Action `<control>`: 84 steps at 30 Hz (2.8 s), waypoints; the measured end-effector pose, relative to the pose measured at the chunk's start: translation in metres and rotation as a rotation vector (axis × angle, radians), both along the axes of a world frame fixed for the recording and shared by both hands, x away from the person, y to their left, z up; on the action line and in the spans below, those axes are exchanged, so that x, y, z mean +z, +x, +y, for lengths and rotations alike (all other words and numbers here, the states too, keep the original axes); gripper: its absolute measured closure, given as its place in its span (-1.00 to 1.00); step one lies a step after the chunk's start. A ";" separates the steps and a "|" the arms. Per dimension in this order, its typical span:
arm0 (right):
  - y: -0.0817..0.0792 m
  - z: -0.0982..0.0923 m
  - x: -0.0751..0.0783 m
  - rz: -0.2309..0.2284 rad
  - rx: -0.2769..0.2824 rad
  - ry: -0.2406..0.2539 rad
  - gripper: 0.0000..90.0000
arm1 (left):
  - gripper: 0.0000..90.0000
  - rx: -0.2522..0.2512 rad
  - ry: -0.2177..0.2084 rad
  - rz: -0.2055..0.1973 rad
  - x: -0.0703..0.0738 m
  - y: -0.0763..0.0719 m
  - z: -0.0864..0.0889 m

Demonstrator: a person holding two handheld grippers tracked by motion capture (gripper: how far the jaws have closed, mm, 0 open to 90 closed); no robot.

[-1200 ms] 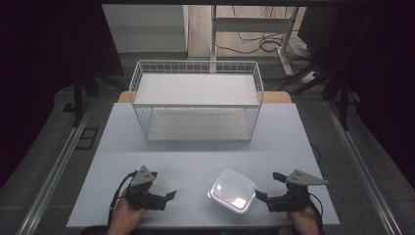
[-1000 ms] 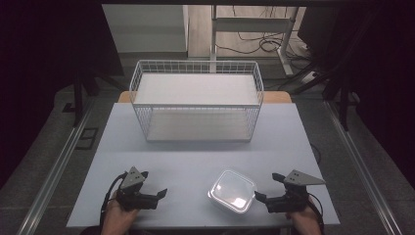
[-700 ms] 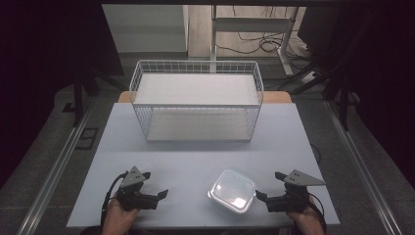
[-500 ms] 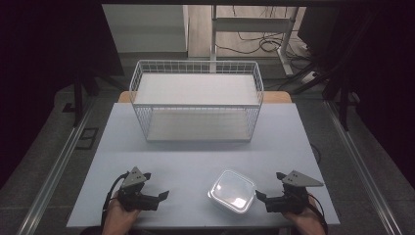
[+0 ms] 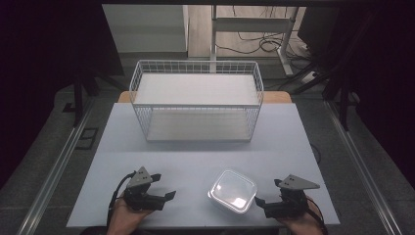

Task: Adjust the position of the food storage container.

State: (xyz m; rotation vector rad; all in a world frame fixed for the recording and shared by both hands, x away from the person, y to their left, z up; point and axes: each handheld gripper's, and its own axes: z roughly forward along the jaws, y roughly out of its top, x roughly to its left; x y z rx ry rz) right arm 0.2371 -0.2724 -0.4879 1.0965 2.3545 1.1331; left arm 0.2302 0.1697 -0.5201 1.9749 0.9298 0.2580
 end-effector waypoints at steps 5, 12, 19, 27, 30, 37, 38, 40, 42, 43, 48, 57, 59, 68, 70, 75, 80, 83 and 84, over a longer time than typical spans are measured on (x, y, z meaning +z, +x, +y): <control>-0.005 -0.001 0.000 0.020 -0.003 -0.001 -0.46 | -0.20 -0.051 -0.022 -0.008 0.002 0.007 -0.015; -0.012 -0.001 -0.001 0.061 0.041 -0.010 0.27 | 0.44 -0.162 0.014 0.005 -0.002 0.019 -0.056; -0.013 0.009 -0.006 0.119 0.106 -0.032 0.97 | 0.99 -0.245 0.009 0.012 -0.001 0.038 -0.093; -0.011 0.016 -0.008 0.133 0.118 -0.029 0.99 | 1.00 -0.258 0.002 0.050 -0.007 0.044 -0.108; -0.006 0.017 -0.007 0.134 0.115 -0.011 0.99 | 1.00 -0.243 -0.004 0.061 -0.005 0.043 -0.104; 0.007 0.027 -0.008 0.123 0.119 -0.009 0.99 | 1.00 -0.206 0.021 0.065 -0.002 0.038 -0.094; 0.009 0.032 -0.008 0.124 0.127 -0.005 0.99 | 1.00 -0.187 0.024 0.070 -0.001 0.036 -0.089; 0.013 0.038 -0.009 0.118 0.136 -0.013 0.99 | 1.00 -0.164 0.025 0.078 0.000 0.035 -0.083; 0.017 0.044 -0.009 0.116 0.149 -0.014 0.99 | 1.00 -0.143 0.023 0.082 0.001 0.033 -0.077; 0.019 0.048 -0.010 0.114 0.158 -0.015 0.99 | 1.00 -0.134 0.024 0.084 0.002 0.032 -0.073; 0.028 0.066 -0.011 0.117 0.194 -0.006 0.99 | 1.00 -0.078 0.037 0.095 0.003 0.027 -0.057; 0.047 0.096 -0.011 0.107 0.252 -0.033 0.99 | 1.00 -0.012 0.071 0.098 0.006 0.019 -0.035; 0.050 0.099 -0.010 0.107 0.256 -0.040 0.99 | 1.00 -0.009 0.077 0.097 0.006 0.018 -0.033; 0.057 0.106 -0.009 0.081 0.263 -0.039 0.98 | 0.88 0.004 0.074 0.085 0.005 0.017 -0.025; 0.053 0.102 -0.006 0.046 0.264 -0.051 0.91 | 0.74 0.022 0.079 0.063 0.008 0.015 -0.021; 0.047 0.087 -0.002 0.005 0.252 -0.049 0.50 | 0.27 0.049 0.081 0.028 0.011 0.012 -0.010; 0.048 0.074 -0.007 -0.007 0.224 -0.044 -0.11 | -0.17 0.064 0.089 0.019 0.007 0.010 -0.004; 0.049 0.073 -0.009 -0.025 0.227 -0.037 -0.44 | -0.46 0.062 0.085 0.023 0.004 0.010 -0.002; 0.051 0.073 -0.012 -0.022 0.224 -0.043 -0.63 | -0.53 0.069 0.087 0.026 0.002 0.011 0.000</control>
